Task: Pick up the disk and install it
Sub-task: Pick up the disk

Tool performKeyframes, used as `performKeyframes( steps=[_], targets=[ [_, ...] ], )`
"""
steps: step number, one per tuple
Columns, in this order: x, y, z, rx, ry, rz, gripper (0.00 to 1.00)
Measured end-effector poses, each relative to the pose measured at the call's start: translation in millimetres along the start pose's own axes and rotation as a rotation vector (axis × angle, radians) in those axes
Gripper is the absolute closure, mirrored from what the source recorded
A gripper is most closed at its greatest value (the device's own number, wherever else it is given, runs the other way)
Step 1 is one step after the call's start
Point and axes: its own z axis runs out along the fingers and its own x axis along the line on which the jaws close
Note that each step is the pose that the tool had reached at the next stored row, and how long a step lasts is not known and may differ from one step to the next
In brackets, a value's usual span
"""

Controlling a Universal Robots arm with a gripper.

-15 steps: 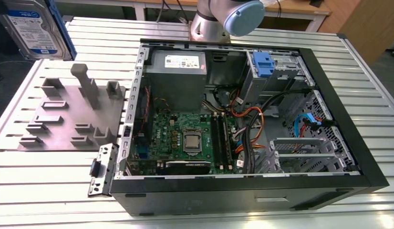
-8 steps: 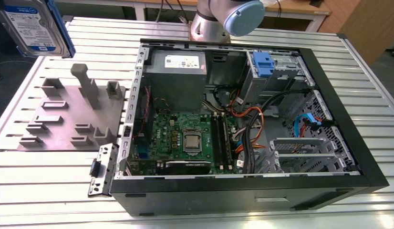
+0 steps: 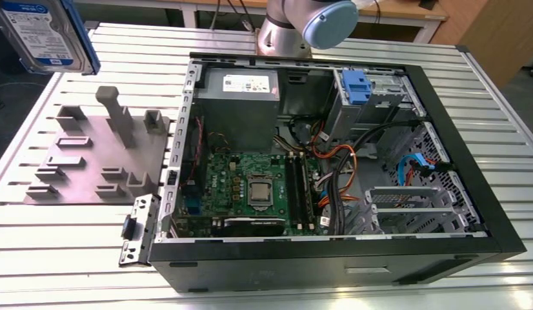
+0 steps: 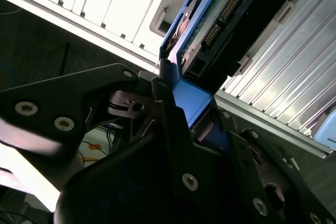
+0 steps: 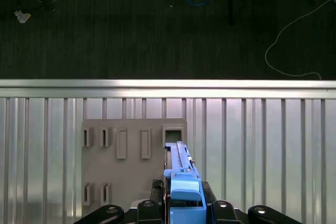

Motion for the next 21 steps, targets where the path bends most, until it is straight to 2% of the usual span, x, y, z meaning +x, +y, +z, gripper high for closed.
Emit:
performKeyframes(
  steps=[21],
  targets=[
    [0.1,0.2,-35.6,0.0,0.0,0.0,0.64]
  ],
)
